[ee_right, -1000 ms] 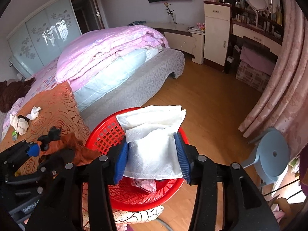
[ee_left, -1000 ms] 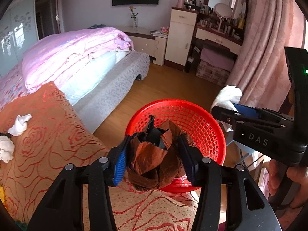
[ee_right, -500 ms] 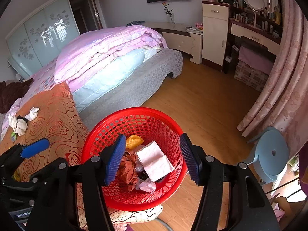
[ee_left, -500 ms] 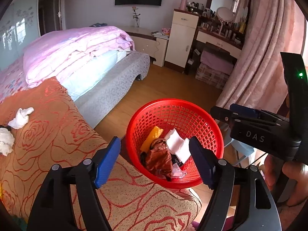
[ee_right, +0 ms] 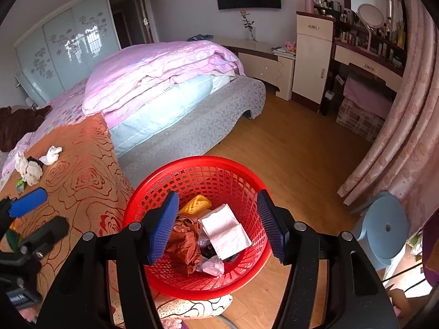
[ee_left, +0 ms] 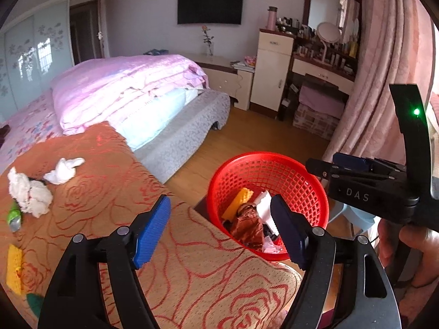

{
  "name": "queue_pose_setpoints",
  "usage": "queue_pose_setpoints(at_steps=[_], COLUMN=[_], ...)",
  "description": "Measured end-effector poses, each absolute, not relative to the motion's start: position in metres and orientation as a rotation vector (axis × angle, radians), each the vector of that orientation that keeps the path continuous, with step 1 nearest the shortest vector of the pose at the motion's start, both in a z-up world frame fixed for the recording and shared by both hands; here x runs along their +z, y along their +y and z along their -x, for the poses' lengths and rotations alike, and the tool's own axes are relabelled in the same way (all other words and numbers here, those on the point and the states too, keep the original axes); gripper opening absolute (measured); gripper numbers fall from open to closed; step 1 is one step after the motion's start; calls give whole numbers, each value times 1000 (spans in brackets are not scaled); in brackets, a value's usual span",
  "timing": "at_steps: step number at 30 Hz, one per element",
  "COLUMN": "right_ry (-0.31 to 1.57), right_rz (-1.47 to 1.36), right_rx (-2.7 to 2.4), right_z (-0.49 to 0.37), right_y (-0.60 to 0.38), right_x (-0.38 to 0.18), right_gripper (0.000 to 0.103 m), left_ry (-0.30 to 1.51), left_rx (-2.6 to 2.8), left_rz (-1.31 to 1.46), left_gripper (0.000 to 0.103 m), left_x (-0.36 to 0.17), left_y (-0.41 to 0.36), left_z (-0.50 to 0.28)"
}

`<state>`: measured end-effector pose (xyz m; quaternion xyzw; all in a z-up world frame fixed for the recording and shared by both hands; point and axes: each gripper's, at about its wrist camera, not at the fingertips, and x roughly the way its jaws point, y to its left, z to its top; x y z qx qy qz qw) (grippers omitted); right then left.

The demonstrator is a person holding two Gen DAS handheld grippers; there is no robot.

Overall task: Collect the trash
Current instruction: 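Move both tools back over the bed toward the yellow netting and green scrubber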

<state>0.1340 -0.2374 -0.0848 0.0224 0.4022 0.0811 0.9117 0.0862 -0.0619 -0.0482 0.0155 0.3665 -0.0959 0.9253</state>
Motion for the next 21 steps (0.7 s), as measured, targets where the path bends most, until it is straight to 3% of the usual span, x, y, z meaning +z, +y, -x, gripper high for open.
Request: queue_pose_setpoints(at_steps=[11, 21], right_ry=[798, 773], right_rz=[20, 107], right_rx=[246, 409], right_z=[-121, -96], right_y=[-209, -153], right_x=[-80, -70], right_gripper=[58, 58], left_ry=[681, 626], left_rx=[-12, 220], left_rz=[2, 87], left_gripper=[72, 72], left_x=[-21, 0], left_y=[12, 124], left_z=[-53, -10])
